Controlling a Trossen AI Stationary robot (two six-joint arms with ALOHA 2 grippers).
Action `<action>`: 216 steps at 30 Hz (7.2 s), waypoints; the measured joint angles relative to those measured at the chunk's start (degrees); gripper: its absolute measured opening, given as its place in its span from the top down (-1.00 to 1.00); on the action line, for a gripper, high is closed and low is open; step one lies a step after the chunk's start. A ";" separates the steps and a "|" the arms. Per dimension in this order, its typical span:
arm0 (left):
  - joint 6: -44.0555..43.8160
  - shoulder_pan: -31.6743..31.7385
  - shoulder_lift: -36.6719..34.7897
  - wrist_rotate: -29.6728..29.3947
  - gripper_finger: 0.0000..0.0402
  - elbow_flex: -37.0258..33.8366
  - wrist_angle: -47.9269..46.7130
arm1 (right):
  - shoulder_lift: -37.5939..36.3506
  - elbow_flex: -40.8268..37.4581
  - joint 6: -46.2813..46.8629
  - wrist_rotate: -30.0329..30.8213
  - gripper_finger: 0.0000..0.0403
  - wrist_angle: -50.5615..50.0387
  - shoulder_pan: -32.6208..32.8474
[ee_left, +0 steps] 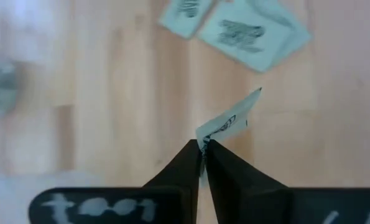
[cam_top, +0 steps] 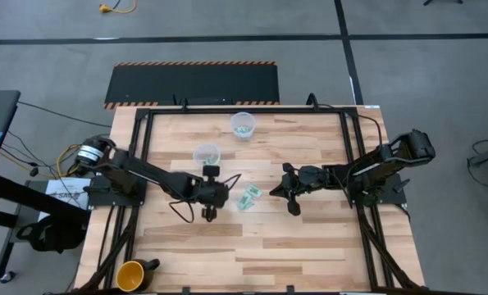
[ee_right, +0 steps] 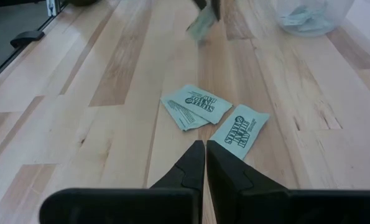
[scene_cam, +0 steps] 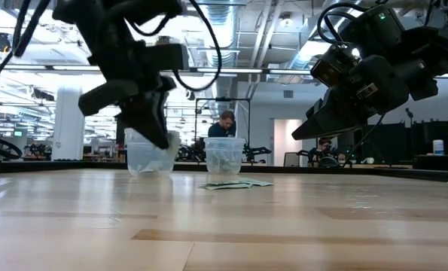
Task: Pick and place items into bin
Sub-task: Put the stevia packet into the bottom transparent bin
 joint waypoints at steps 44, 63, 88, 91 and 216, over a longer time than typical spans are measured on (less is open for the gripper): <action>-6.04 10.51 -14.36 -24.87 0.50 -2.47 -18.07 | 0.00 0.02 0.02 0.00 0.95 -0.01 0.00; 5.70 8.77 -14.36 1.94 0.32 -2.47 3.37 | 0.00 0.02 0.01 0.00 0.95 -0.02 0.00; 3.68 5.03 4.03 17.98 -0.11 -2.34 24.51 | 0.00 0.02 -0.05 0.00 0.95 0.00 0.11; 2.21 4.70 5.52 18.22 -0.21 -2.31 27.00 | 0.00 0.02 -0.05 0.01 0.95 0.01 0.11; -4.23 -1.15 10.73 -1.02 1.00 2.91 22.32 | 0.11 0.02 -0.09 0.07 0.95 0.35 0.11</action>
